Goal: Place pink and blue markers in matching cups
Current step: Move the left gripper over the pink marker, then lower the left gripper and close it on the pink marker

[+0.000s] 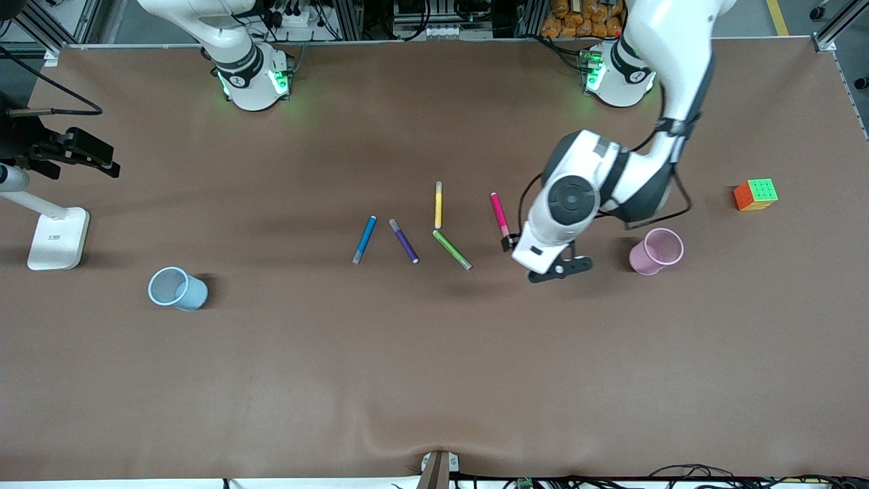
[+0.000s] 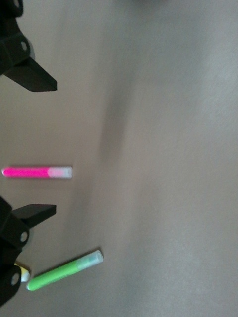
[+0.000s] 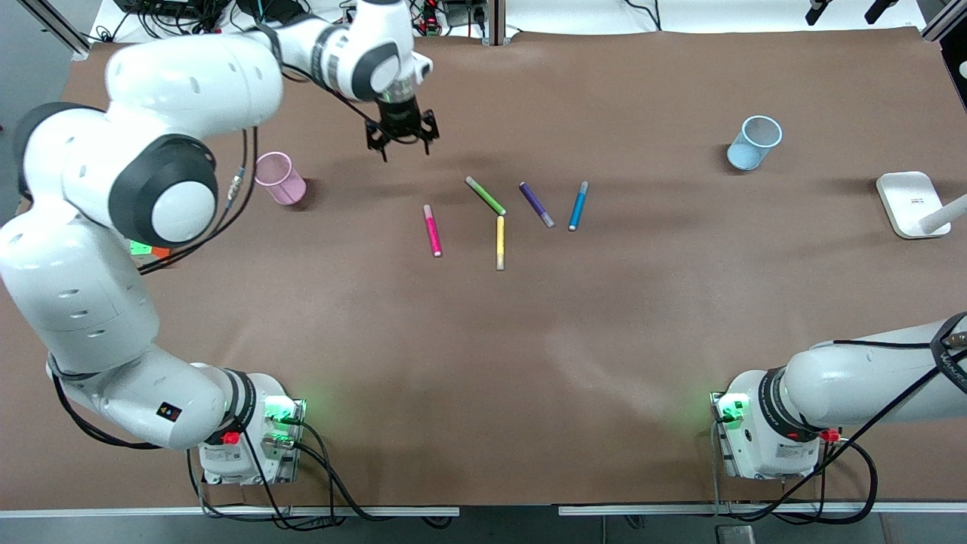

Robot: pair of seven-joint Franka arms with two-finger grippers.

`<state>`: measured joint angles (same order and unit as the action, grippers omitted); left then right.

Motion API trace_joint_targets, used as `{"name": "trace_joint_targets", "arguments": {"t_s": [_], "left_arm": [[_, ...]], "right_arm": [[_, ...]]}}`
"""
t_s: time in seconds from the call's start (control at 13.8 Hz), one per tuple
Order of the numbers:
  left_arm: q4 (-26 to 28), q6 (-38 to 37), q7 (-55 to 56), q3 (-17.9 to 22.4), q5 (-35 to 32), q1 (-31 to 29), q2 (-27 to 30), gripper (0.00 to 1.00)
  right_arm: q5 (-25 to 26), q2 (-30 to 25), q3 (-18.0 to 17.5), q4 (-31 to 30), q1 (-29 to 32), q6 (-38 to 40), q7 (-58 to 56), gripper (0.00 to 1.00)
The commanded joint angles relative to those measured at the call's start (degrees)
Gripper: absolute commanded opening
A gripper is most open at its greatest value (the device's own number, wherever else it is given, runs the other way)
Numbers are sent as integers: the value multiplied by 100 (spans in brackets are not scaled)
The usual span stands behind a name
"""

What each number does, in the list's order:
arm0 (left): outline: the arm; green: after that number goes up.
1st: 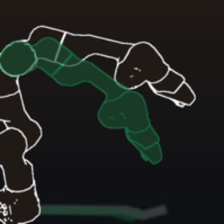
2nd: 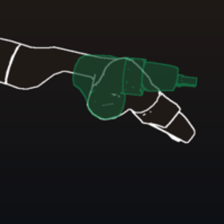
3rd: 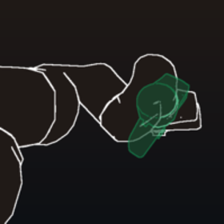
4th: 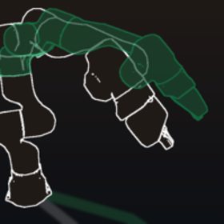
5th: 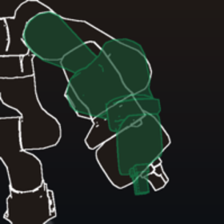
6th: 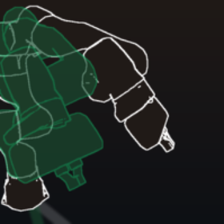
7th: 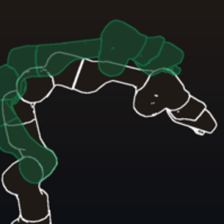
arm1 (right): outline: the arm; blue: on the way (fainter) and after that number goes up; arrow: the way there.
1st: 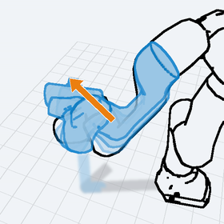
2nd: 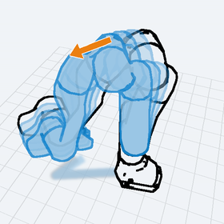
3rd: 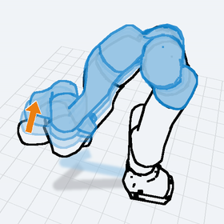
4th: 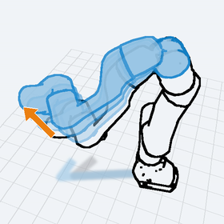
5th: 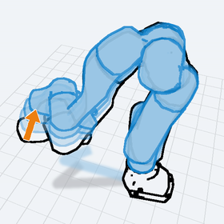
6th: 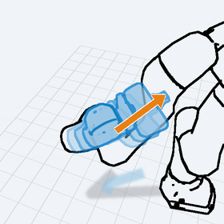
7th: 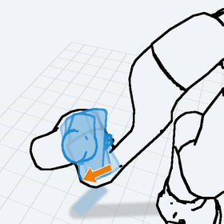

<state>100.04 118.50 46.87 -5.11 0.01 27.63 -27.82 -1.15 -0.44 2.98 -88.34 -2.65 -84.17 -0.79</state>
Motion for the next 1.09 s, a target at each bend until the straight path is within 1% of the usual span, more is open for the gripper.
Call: {"name": "trace_joint_targets", "arguments": {"t_s": [0.0,0.29,0.58,0.72,0.8,0.94,1.01], "left_arm": [[181,487,445,19,-45,216,-118,100],[840,1585,445,11,-45,234,-197,100],[877,1878,945,19,-97,541,-435,100],[1034,1878,955,19,-124,541,-330,100],[1113,1878,955,28,-124,550,-277,94],[1245,1878,946,28,-124,497,-216,92],[1246,1887,999,19,-124,524,-224,81]], "right_arm": [[36,-17,9,-35,-34,-38,18,100],[36,0,9,-35,-34,-38,18,100],[27,0,9,-35,-34,-38,18,100],[27,0,9,-35,-34,-38,18,100],[27,0,9,-35,-34,-38,18,100],[27,0,9,-35,-34,-38,18,100],[27,0,9,-35,-34,-38,18,100]]}}
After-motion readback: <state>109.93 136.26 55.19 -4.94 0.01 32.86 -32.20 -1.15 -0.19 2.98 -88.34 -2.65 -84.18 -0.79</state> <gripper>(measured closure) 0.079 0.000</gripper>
